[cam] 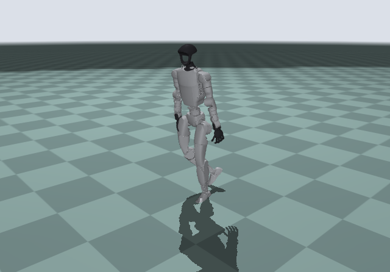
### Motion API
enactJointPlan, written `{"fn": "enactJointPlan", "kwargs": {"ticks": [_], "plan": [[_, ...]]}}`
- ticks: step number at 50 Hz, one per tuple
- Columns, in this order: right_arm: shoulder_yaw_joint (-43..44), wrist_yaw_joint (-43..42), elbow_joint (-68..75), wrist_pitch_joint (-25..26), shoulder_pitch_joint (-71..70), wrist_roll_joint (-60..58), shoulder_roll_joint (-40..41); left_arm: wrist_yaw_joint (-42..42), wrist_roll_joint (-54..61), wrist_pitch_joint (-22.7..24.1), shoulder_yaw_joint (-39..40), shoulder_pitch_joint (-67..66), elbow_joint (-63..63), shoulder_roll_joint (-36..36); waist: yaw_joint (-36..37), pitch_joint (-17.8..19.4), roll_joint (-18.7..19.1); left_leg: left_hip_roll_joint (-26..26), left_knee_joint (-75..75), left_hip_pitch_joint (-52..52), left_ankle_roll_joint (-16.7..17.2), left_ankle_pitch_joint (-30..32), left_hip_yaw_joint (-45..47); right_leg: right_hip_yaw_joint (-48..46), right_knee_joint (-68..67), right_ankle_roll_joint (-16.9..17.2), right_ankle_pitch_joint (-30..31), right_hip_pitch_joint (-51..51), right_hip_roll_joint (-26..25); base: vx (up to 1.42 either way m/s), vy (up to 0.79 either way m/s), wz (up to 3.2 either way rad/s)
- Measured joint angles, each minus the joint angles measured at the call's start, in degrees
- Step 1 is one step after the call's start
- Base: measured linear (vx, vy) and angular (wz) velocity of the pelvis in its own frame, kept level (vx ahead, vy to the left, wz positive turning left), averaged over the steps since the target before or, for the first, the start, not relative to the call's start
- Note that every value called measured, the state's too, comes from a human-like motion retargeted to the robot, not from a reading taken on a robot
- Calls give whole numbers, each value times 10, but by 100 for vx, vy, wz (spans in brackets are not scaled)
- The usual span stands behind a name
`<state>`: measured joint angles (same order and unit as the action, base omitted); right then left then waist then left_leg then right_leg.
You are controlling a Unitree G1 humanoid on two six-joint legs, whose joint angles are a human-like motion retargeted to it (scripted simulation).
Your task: Walk run
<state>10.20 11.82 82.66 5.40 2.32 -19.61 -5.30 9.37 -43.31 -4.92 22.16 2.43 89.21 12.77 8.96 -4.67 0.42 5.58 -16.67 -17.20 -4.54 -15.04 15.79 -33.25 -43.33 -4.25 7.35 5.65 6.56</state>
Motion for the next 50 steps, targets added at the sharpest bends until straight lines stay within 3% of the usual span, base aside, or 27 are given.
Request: {"fn": "enactJointPlan", "kwargs": {"ticks": [3,7,11,15,16,20,23,26,30,34,37,42,45,50], "plan": [[26,15,10,14,2,13,-6,-8,33,7,-11,29,-8,5,-14,7,-10,-34,33,37,-6,-7,16,-7,-30,4,-57,88,34,53,3,-16],[45,39,21,26,14,31,-11,8,70,25,-25,63,-29,9,-44,16,-33,-88,72,88,-9,-19,17,-16,56,12,-128,182,64,53,0,23],[66,31,37,35,18,32,-6,21,81,41,-35,90,-60,10,-83,23,-50,-133,109,144,-8,-33,-6,37,228,36,-122,253,55,64,-10,69],[66,35,54,32,22,32,1,30,74,57,-52,101,-86,11,-120,19,-42,-128,121,186,12,-45,-29,110,310,50,-97,291,28,75,-20,76],[66,38,58,33,23,27,1,36,63,54,-53,96,-97,8,-119,15,-42,-125,119,195,18,-46,-29,113,302,35,-87,290,25,75,-15,32],[70,37,71,35,29,-7,2,81,10,52,-43,54,-147,0,-120,-7,-40,-114,95,228,37,-14,-23,70,261,-34,-90,263,22,92,-26,25],[78,26,73,31,27,0,1,64,-8,71,-38,17,-161,-15,-119,-15,-53,-98,26,226,46,99,15,85,228,-15,-136,236,48,77,-21,60],[62,20,64,19,28,31,2,32,-9,76,-26,-17,-141,-23,-105,-22,-96,-94,-97,198,15,196,77,80,258,-3,-156,175,79,84,-25,15],[51,26,50,13,4,51,-3,28,-27,56,-10,-37,-103,-26,-88,-14,-144,-56,-268,124,-2,145,141,64,290,20,-174,110,112,60,-23,55],[33,4,42,15,-47,51,-8,1,-20,33,12,-42,-31,-32,-56,1,-127,-31,-311,23,40,105,115,28,356,26,-175,35,57,53,-21,-1],[12,0,32,13,-84,52,-13,3,-21,9,27,-51,18,-32,-35,6,-107,-27,-258,-41,53,88,103,21,392,27,-183,-10,13,49,-18,-18],[-3,2,-7,2,-127,46,-10,23,-50,-31,31,-56,65,-27,-11,22,-75,-50,-70,-106,43,85,65,16,428,35,-208,-81,-48,55,-14,-3],[-14,13,-42,-5,-134,52,-7,49,-87,-45,28,-52,65,-27,14,27,-73,-67,23,-135,64,120,48,20,432,49,-220,-108,-55,69,-6,-19],[-46,54,-93,-26,-111,30,-20,71,-107,-32,14,-42,46,-14,34,20,-83,-95,25,-136,32,125,24,32,418,84,-213,-145,-51,74,-2,-12]]}}
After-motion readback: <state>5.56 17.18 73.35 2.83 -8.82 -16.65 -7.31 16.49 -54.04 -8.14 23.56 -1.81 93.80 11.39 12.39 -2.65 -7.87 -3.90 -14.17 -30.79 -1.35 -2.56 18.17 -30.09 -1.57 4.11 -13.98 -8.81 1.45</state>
